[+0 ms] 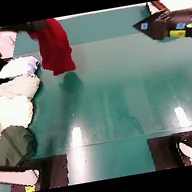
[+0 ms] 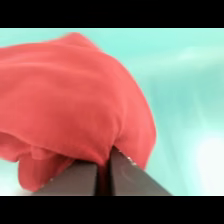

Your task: Fold the shirts.

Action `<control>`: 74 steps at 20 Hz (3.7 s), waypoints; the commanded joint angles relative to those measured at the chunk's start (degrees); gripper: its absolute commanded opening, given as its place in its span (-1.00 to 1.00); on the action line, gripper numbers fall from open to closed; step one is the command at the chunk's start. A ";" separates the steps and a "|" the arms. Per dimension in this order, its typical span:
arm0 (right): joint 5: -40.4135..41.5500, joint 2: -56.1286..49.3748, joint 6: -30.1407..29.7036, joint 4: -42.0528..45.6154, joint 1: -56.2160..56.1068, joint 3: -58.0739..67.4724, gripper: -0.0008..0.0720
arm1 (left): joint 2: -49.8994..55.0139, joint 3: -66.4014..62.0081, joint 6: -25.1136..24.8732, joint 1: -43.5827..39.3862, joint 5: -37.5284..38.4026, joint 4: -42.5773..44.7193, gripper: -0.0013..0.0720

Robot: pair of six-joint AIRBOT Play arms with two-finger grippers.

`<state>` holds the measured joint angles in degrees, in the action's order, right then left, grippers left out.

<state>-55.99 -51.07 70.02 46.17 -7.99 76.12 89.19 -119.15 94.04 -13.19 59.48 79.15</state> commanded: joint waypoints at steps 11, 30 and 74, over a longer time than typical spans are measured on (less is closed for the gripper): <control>-5.18 -6.14 0.02 0.42 0.09 16.04 -0.94 | -13.22 20.41 -3.13 -25.62 0.20 -0.35 0.77; -13.05 -9.94 0.04 0.35 0.09 21.64 -0.94 | -1.79 57.18 -4.59 3.45 -11.54 -33.18 0.94; -22.23 10.56 6.14 16.61 23.93 13.92 -0.94 | -36.63 7.82 -13.81 13.77 -0.44 -20.22 -0.90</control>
<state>-76.86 -46.09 73.95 61.80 11.16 80.29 60.23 -103.85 81.89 -0.54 58.63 58.08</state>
